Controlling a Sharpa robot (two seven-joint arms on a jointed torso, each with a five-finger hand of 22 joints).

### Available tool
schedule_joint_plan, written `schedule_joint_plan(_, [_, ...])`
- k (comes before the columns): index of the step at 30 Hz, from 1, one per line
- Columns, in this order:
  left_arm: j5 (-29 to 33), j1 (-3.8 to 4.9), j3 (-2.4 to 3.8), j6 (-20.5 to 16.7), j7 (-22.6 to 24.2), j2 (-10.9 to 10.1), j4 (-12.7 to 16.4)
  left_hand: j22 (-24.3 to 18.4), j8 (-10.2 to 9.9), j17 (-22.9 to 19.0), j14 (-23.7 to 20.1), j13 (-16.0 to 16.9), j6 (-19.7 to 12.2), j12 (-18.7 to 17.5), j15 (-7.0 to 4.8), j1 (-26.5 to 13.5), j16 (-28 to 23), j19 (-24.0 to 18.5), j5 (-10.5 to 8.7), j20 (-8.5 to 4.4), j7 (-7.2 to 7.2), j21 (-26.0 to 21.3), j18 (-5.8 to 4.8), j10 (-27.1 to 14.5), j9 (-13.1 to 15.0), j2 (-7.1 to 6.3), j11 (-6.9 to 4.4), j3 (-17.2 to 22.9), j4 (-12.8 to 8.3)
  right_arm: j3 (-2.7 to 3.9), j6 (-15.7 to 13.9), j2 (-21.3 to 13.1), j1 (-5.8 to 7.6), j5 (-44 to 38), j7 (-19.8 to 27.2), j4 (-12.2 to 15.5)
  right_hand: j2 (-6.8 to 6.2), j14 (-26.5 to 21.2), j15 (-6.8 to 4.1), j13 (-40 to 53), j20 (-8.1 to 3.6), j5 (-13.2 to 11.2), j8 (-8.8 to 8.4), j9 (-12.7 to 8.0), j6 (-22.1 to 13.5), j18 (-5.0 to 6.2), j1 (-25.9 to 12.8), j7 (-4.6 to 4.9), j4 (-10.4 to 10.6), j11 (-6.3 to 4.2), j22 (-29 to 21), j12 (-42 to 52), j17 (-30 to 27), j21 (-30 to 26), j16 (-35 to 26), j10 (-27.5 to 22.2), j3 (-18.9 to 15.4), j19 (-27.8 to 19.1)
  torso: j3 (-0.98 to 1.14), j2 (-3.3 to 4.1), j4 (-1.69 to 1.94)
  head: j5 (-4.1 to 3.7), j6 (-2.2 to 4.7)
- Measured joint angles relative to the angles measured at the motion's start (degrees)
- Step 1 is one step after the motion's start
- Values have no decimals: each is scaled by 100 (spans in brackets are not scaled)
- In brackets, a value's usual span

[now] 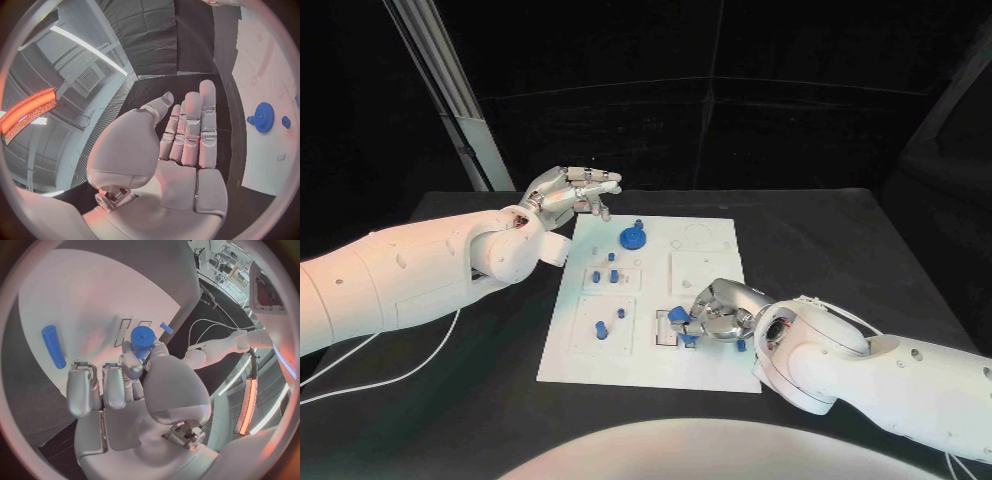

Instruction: Assemble the parts on the task board

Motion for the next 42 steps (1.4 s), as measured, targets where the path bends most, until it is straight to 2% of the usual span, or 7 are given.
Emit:
schedule_joint_plan(16, [0, 0, 0, 6, -6, 1, 8, 0, 0, 0, 0, 1, 0, 0, 0, 0, 0, 0, 0, 0, 0, 0, 0, 0, 0, 0, 0, 0, 0, 5, 97, 312, 1, 72, -204, -226, 134, -12, -54, -30, -41, -205, 13, 114, 124, 0, -305, -73, 9, -52, 0, -111, -24, 0, -14, 52, -154, -1, 2, 1, -10, 18, -14])
schedule_joint_plan(18, [0, 0, 0, 6, -7, 1, 9, 1, 0, 0, 0, 1, 0, 0, 0, 0, 0, 0, 0, 0, 0, 0, 0, 0, 0, 0, 0, 0, 0, 5, 118, 338, 1, 67, -224, -253, 172, -22, -65, -42, -44, -513, 14, 148, 211, 0, -437, -138, -6, -64, 0, -161, -32, 0, -29, 65, -241, -4, 2, 1, -10, 18, -14])
schedule_joint_plan(20, [0, 0, 0, 6, -7, -1, 10, -2, 0, -11, 0, -5, -21, 0, 0, 0, 0, 0, 0, 0, 21, 0, 0, -42, -2, 0, -1, 0, 0, 5, 134, 361, 2, 55, -238, -274, 215, -40, -85, -63, -63, -1176, 67, 195, 425, 1, -709, -314, -59, -73, 0, -211, -59, 0, -60, 71, -402, -24, 2, -1, -10, 18, -14])
schedule_joint_plan(24, [0, 0, 0, 7, -9, -5, 11, -6, 0, -11, 0, -7, -21, 0, 0, 0, 0, 0, 0, 0, 21, 0, 0, -42, -5, 0, -1, 0, 0, 5, 161, 402, 2, 9, -264, -307, 165, -40, -85, -178, -95, -2205, 28, 196, 391, 0, -1163, -280, -16, -63, 0, -425, -179, -57, -169, 16, -702, -56, 3, -2, -10, 21, -14])
schedule_joint_plan(26, [0, 0, 0, 7, -9, -5, 12, -5, 0, -11, 0, -7, -21, 0, 0, 0, 0, 0, 0, 0, 21, 0, 0, -42, -5, 0, -1, 0, 0, 6, 175, 421, 2, -27, -275, -318, 78, -40, -85, -240, -79, -2423, 24, 197, 369, 0, -1347, -258, 13, -40, -1, -531, -243, -94, -227, -27, -786, -90, 3, -2, -10, 21, -14])
schedule_joint_plan(35, [0, 1, 0, 7, -12, -9, 12, -5, 0, -11, 0, -7, -21, 0, 0, 0, 0, 0, 0, 0, 21, 0, 0, -42, -5, 0, -1, 0, 0, 7, 226, 438, 3, -201, -294, -298, -103, -40, -84, -409, -60, -2440, -9, 234, 320, 0, -1589, -249, -13, -21, -98, -771, -403, -181, -358, -107, -691, -167, 5, -5, -14, 22, -14])
schedule_joint_plan(42, [0, 1, 0, 8, -14, -15, 13, -5, 0, -11, 0, -6, -21, 0, 0, 0, 0, 0, 0, 0, 21, 0, 0, -42, -5, 0, -1, 0, 0, 7, 295, 420, 3, -281, -281, -216, -103, -40, -83, -343, -60, -2018, -9, 306, 320, 0, -265, -250, -569, -21, -62, -771, -345, -182, -362, -107, -319, -167, 12, -5, -18, 35, -15])
